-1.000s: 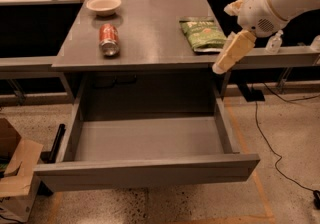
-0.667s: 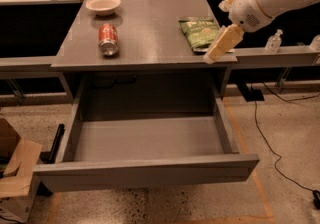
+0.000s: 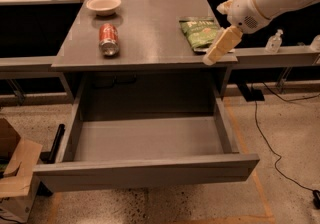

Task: Place green jalapeno chip bag into top drawer

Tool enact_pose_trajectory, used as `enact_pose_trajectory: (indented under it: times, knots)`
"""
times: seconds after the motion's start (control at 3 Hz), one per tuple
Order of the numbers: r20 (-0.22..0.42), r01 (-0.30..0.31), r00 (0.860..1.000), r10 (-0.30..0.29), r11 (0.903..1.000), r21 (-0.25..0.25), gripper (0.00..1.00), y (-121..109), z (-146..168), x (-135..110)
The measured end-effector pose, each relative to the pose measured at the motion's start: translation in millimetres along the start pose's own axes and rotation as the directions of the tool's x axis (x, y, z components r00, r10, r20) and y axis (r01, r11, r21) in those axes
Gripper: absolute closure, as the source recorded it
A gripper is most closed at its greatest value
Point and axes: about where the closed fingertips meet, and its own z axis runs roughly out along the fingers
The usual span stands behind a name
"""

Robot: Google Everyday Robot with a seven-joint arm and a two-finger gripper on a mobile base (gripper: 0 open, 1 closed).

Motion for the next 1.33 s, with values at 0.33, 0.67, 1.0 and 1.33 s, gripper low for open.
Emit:
enact_pose_trajectory:
  times: [0.33,0.67,1.0,1.33]
  knots:
    - [0.007,-0.079,0.997,0.078,0.9963,0.034,0.0,-16.3,14.3,16.4]
    - [0.024,-0.134,0.991,0.133,0.9865,0.094,0.0,-47.7,28.0,27.3]
    - [0.06,-0.198,0.98,0.192,0.9713,0.132,0.0,-77.8,43.5,37.6]
    - [0.118,-0.272,0.96,0.256,0.9503,0.152,0.0,-104.4,66.9,47.0]
